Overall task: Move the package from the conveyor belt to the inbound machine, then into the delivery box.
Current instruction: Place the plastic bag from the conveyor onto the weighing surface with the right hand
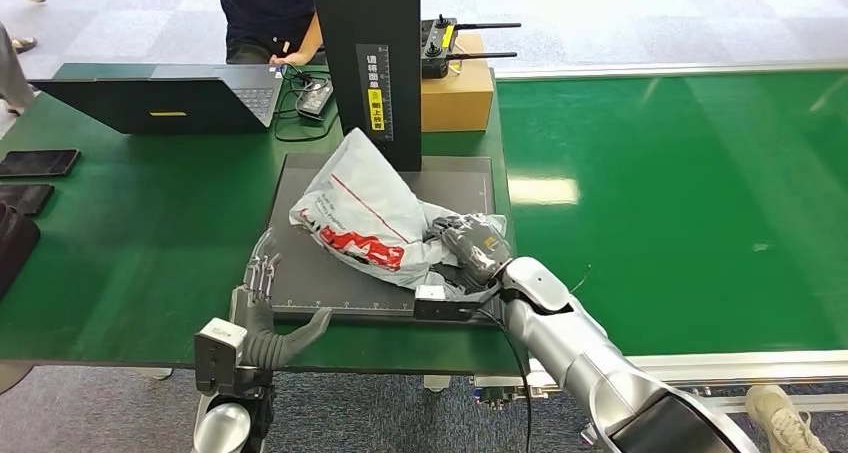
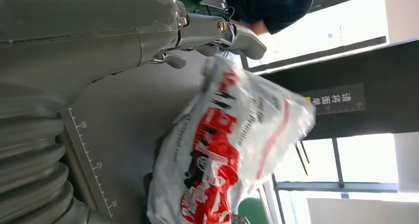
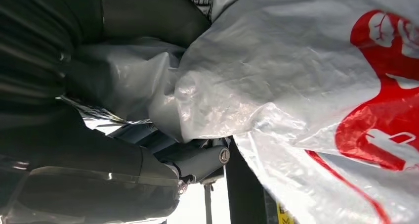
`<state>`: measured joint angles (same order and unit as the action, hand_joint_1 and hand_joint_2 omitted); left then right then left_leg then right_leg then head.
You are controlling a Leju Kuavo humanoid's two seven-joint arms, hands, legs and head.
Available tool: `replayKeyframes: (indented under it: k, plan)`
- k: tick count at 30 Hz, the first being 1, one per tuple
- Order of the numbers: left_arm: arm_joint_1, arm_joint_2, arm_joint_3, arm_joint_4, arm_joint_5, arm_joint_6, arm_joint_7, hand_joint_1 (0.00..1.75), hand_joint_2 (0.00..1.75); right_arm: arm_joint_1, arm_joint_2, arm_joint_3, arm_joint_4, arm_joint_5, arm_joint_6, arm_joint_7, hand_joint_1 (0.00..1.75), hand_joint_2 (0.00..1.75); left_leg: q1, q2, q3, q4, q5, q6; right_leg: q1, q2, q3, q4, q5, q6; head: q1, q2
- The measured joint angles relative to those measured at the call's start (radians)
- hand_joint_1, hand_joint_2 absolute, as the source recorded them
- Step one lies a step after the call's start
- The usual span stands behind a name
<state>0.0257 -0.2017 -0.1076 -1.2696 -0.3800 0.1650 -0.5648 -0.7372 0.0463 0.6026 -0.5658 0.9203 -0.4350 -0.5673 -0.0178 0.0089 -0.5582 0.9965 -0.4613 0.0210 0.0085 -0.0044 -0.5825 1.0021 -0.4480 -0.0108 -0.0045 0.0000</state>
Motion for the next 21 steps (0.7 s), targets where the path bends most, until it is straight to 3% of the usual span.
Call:
replayKeyframes:
  k: [17,19,21]
  plan:
    - [-0.01,-0.003,-0.007,0.0,-0.009,-0.012,0.008,0.0,1.75,0.038,0.003,0.024,-0.063,-0.007,-0.013,0.03,0.0,1.75,0.0,0.0,0.0,0.0,0.0,0.0,0.0,0.0,0.0,0.0,0.0,0.0,0.0,0.0]
    - [-0.011,-0.003,-0.007,0.0,-0.009,-0.011,0.008,0.0,1.75,0.042,0.002,0.024,-0.071,-0.013,-0.013,0.025,0.0,0.87,0.0,0.0,0.0,0.0,0.0,0.0,0.0,0.0,0.0,0.0,0.0,0.0,0.0,0.0]
    - [-0.01,-0.003,-0.008,0.0,-0.008,-0.009,0.009,0.0,1.75,0.048,0.002,0.023,-0.082,-0.023,-0.017,0.016,0.0,0.87,0.0,0.0,0.0,0.0,0.0,0.0,0.0,0.0,0.0,0.0,0.0,0.0,0.0,0.0]
